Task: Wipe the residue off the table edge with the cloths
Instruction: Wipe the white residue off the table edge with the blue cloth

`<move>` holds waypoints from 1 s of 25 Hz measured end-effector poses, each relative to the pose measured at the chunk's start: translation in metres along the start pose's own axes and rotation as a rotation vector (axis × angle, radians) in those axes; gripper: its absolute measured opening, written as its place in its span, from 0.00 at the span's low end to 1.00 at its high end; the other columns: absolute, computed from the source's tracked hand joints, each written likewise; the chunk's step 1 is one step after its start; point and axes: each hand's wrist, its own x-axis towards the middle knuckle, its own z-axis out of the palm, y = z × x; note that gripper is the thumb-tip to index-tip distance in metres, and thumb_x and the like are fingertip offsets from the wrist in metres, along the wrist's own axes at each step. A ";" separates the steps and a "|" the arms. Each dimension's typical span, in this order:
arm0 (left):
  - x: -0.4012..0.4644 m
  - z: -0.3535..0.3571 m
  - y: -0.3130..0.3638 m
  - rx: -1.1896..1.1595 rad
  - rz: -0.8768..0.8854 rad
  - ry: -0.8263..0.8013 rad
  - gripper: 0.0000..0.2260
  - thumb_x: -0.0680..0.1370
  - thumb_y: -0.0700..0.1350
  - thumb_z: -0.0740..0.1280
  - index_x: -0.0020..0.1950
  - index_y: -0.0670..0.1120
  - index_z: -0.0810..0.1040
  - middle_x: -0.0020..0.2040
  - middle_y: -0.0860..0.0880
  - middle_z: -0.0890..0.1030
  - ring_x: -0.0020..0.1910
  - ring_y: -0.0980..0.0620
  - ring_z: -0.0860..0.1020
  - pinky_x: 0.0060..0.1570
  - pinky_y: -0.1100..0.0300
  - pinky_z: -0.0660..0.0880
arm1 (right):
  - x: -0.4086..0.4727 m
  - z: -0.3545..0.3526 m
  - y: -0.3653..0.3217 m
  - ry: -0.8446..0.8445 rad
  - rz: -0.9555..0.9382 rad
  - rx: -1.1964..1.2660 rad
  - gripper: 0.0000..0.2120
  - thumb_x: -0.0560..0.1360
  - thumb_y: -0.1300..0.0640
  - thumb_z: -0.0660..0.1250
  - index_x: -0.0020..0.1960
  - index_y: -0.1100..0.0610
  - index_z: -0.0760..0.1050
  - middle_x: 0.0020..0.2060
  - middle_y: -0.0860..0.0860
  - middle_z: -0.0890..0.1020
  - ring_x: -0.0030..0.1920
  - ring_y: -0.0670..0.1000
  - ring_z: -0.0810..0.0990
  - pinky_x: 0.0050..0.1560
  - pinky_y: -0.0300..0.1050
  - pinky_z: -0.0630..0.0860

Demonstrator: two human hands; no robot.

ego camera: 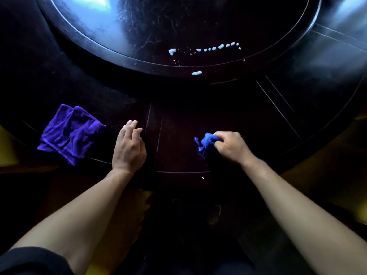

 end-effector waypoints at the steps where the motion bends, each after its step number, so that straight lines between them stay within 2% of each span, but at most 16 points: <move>1: 0.000 0.000 0.000 -0.002 -0.003 -0.001 0.14 0.79 0.36 0.58 0.62 0.35 0.76 0.69 0.35 0.74 0.72 0.37 0.69 0.73 0.44 0.66 | -0.011 0.007 -0.004 -0.036 -0.036 -0.003 0.08 0.69 0.63 0.64 0.42 0.55 0.81 0.31 0.52 0.81 0.36 0.53 0.79 0.39 0.44 0.72; 3: 0.000 -0.001 0.000 -0.008 -0.002 -0.003 0.14 0.79 0.36 0.58 0.61 0.36 0.75 0.69 0.36 0.73 0.72 0.37 0.69 0.73 0.45 0.66 | -0.038 0.019 -0.009 -0.105 -0.112 0.003 0.09 0.68 0.63 0.64 0.43 0.55 0.82 0.33 0.52 0.83 0.35 0.50 0.79 0.40 0.43 0.73; 6: 0.000 -0.001 0.000 -0.007 0.006 -0.006 0.14 0.79 0.37 0.57 0.61 0.36 0.75 0.69 0.36 0.73 0.72 0.37 0.68 0.74 0.46 0.65 | -0.077 0.033 -0.010 -0.224 -0.217 -0.018 0.07 0.67 0.63 0.63 0.40 0.56 0.79 0.31 0.49 0.81 0.33 0.45 0.76 0.40 0.43 0.72; 8: 0.000 -0.002 0.000 -0.006 0.001 -0.016 0.14 0.79 0.36 0.57 0.61 0.36 0.75 0.69 0.36 0.73 0.73 0.38 0.68 0.74 0.46 0.65 | -0.091 0.032 -0.001 -0.220 -0.180 0.085 0.08 0.66 0.62 0.62 0.40 0.57 0.79 0.29 0.46 0.79 0.31 0.42 0.75 0.36 0.38 0.70; 10: 0.000 -0.003 0.001 -0.007 -0.007 -0.029 0.14 0.79 0.36 0.58 0.62 0.35 0.75 0.69 0.36 0.73 0.73 0.37 0.67 0.74 0.45 0.64 | -0.093 0.021 0.014 -0.064 -0.019 0.303 0.10 0.64 0.61 0.60 0.38 0.54 0.80 0.25 0.43 0.76 0.26 0.40 0.71 0.30 0.34 0.65; 12: 0.001 -0.003 0.001 -0.010 -0.009 -0.028 0.13 0.78 0.36 0.58 0.61 0.35 0.75 0.69 0.35 0.73 0.73 0.37 0.67 0.74 0.45 0.64 | -0.083 0.005 0.030 0.142 0.135 0.466 0.12 0.64 0.60 0.60 0.38 0.50 0.81 0.24 0.42 0.75 0.25 0.40 0.68 0.27 0.35 0.64; 15: 0.000 -0.003 0.002 -0.013 -0.010 -0.030 0.13 0.79 0.35 0.58 0.61 0.35 0.75 0.69 0.35 0.72 0.73 0.37 0.67 0.74 0.44 0.64 | -0.051 -0.019 0.040 0.362 0.258 0.543 0.12 0.64 0.59 0.60 0.42 0.51 0.81 0.27 0.45 0.80 0.28 0.45 0.76 0.31 0.46 0.74; 17: 0.000 -0.004 0.003 -0.011 -0.015 -0.038 0.13 0.78 0.35 0.58 0.61 0.35 0.75 0.70 0.35 0.72 0.73 0.37 0.67 0.74 0.45 0.64 | -0.028 -0.022 0.032 0.406 0.275 0.515 0.13 0.64 0.58 0.60 0.44 0.51 0.80 0.29 0.46 0.83 0.32 0.47 0.81 0.37 0.48 0.78; 20: 0.000 -0.005 0.003 -0.008 -0.014 -0.035 0.13 0.79 0.35 0.58 0.61 0.35 0.75 0.70 0.35 0.72 0.73 0.37 0.67 0.74 0.45 0.64 | -0.019 0.001 0.006 0.320 0.170 0.259 0.13 0.67 0.58 0.62 0.48 0.53 0.81 0.38 0.49 0.85 0.41 0.51 0.82 0.45 0.44 0.75; 22: 0.000 -0.005 0.003 -0.014 -0.013 -0.036 0.13 0.79 0.35 0.58 0.61 0.35 0.75 0.69 0.35 0.72 0.73 0.37 0.67 0.74 0.44 0.64 | -0.034 0.027 -0.010 0.186 -0.045 0.118 0.13 0.68 0.61 0.62 0.49 0.56 0.81 0.44 0.54 0.85 0.47 0.56 0.82 0.50 0.46 0.74; 25: 0.000 -0.004 0.003 -0.021 -0.013 -0.035 0.13 0.78 0.35 0.58 0.60 0.35 0.75 0.69 0.35 0.73 0.73 0.37 0.68 0.73 0.43 0.65 | -0.074 0.050 -0.023 -0.106 -0.308 0.054 0.12 0.67 0.61 0.62 0.47 0.59 0.80 0.43 0.54 0.84 0.47 0.55 0.81 0.52 0.47 0.74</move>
